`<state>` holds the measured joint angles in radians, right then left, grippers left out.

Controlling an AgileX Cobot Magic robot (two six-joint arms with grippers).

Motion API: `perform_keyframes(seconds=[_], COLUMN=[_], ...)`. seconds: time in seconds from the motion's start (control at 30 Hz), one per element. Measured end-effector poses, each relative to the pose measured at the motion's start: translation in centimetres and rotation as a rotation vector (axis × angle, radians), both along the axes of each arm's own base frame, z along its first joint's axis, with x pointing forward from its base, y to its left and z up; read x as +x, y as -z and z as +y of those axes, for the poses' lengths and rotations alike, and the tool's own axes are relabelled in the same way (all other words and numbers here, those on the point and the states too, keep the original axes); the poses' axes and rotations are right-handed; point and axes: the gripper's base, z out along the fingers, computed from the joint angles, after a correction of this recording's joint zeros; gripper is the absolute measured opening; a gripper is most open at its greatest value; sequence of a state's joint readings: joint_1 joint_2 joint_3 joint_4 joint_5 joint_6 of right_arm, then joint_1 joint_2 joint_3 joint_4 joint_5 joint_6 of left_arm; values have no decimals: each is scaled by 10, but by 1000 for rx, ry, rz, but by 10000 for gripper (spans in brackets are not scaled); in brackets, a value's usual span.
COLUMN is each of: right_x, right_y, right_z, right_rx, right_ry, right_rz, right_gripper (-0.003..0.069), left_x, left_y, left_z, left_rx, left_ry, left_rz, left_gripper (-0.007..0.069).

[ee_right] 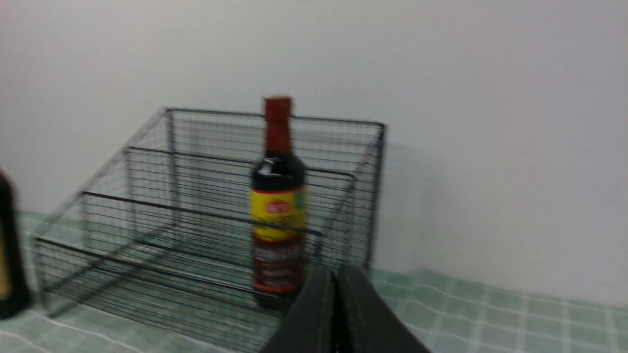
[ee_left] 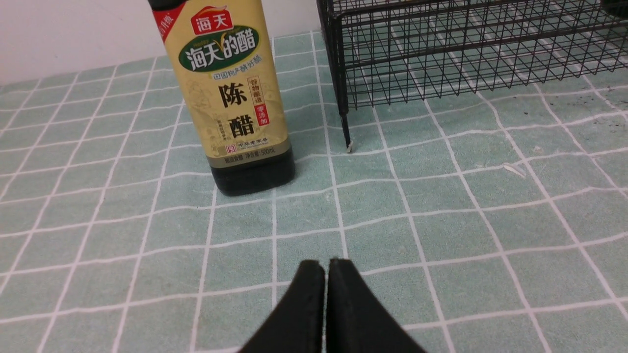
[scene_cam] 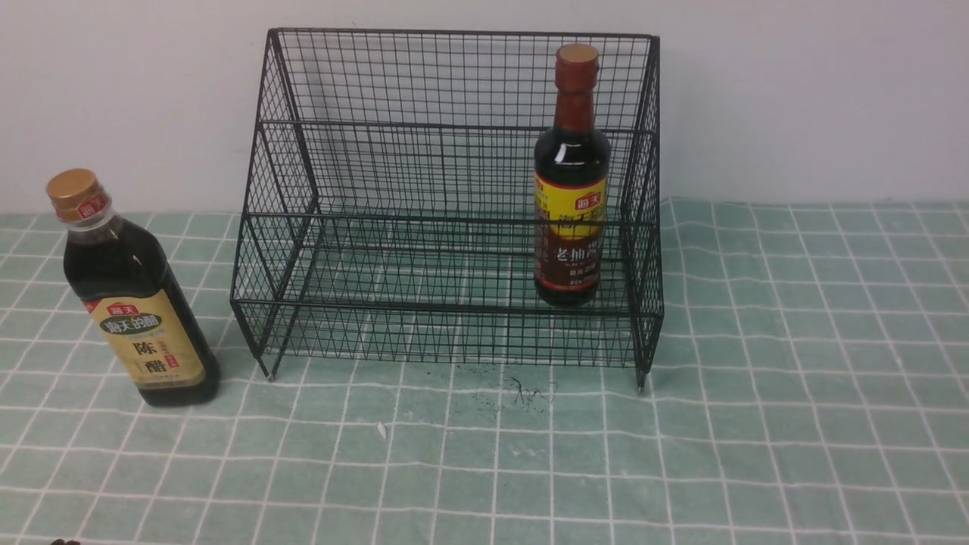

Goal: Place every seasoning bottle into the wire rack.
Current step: Use the left arm to grab the condiment bottle closest to it

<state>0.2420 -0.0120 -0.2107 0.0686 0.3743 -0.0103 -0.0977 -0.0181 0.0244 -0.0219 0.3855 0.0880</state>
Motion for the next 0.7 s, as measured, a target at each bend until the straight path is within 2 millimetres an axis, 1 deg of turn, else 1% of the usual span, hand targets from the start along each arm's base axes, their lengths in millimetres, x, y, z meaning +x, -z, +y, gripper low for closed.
perform_keyframes(seconds=[0.03,0.07,0.1,0.13,0.17,0.2,0.23,0.7], right_x=[1,6,7,11,13,14,15,15], right_y=[2,21,24,43,57,70,78,78], right_z=[0,-4,-4,-7,-8,-9,-10,-11], right_rx=[-3,-25,-29,-48,-57,-66,-70,-70], right_ry=[12,113,123,182,211,230,238,256], right_rz=[7,75,82,144,187,234,270,257], right_gripper=[-10,-10,-10,-10,-10,-10,-10,-10], left_x=[0,0,0,0,0,0,0,0], left_y=[0,0,0,0,0,0,0,0], left_z=[0,0,0,0,0,0,0,0], left_rx=[0,0,0,0,0,0,0,0], left_ry=[0,0,0,0,0,0,0,0], left_rz=[0,0,0,0,0,0,0,0], left_gripper=[-10,-10,-10,-10,-10,-10,-10,-10])
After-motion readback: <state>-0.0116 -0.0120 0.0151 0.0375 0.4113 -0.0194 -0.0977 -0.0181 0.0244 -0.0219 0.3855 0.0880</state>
